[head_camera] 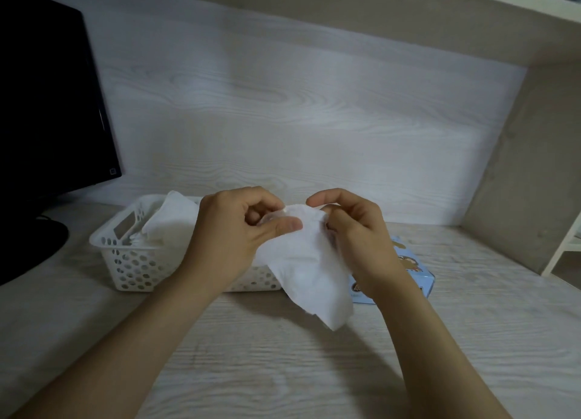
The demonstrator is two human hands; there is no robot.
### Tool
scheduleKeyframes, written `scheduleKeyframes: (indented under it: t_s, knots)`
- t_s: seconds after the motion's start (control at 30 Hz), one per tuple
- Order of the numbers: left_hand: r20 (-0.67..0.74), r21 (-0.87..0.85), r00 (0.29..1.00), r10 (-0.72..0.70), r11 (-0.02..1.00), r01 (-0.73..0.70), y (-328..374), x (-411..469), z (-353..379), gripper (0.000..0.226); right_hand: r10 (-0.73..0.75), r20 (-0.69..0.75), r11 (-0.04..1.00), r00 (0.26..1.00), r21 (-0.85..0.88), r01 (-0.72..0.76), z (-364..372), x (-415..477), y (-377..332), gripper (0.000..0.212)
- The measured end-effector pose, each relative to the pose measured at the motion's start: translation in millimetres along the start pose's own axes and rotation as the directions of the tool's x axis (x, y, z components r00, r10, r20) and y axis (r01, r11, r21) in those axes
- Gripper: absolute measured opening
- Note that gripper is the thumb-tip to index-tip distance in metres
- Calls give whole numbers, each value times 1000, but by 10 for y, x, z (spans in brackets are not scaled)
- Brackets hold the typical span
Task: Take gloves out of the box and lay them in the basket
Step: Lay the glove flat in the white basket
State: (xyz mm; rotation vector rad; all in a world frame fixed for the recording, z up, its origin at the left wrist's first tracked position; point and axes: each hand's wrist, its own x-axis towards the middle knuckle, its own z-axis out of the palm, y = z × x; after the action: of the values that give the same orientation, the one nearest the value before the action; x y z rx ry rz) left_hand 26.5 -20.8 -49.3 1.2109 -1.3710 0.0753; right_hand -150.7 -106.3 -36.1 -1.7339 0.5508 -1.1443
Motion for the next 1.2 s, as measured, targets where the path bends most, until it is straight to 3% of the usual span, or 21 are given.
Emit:
scheduleKeyframes:
  t_s: [0.1, 0.17, 0.27, 0.43, 0.6, 0.7, 0.8, 0.9, 1.0, 1.1, 1.2]
  knots:
    - [4, -6, 1000, -12, 1000, 12, -34, 31, -26, 8, 5, 49, 999, 999, -38, -3, -29, -25, -50, 13]
    - [-12, -16, 1000, -14, 1000, 14, -39, 50, -51, 5, 30, 106, 997, 994, -71, -22, -37, -66, -52, 18]
    - [-3, -34, 999, -37, 999, 37, -28, 61, -78, 20, 1, 99, 994, 995, -113, 10, -23, -54, -33, 21]
    - [-44, -102, 994, -96, 991, 92, 4, 90, -123, 48, -3, 87, 1000, 996, 0, 3, 4, -40, -29, 23]
    - [-158, -108, 983, -98, 991, 82, -71, 113, -152, 33, 101, -60, 995, 993, 28, -100, 105, 7, 39, 37]
    - [-221, -53, 969, -109, 994, 100, -84, 141, -183, 22, 29, -210, 989, 977, -138, -59, 248, 42, 66, 35]
    - [-267, 6, 953, -142, 989, 149, -116, 162, -264, 23, -180, -254, 868, 950, -496, 32, 364, 109, 89, 41]
    - [-336, 48, 927, -166, 980, 193, -176, 198, -390, 28, -346, -192, 605, 918, -793, 62, 442, 249, 106, 37]
    - [-350, -11, 896, -274, 957, 288, -279, 248, -538, 27, -441, -114, 380, 890, -922, 71, 550, 397, 28, 43]
    - [-309, -144, 864, -397, 918, 370, -357, 280, -658, 29, -381, -86, 360, 921, -931, 61, 663, 565, -99, 45]
    - [-344, -139, 828, -443, 896, 421, -403, 302, -724, 36, -317, -66, 373, 946, -926, 60, 752, 740, -155, 45]
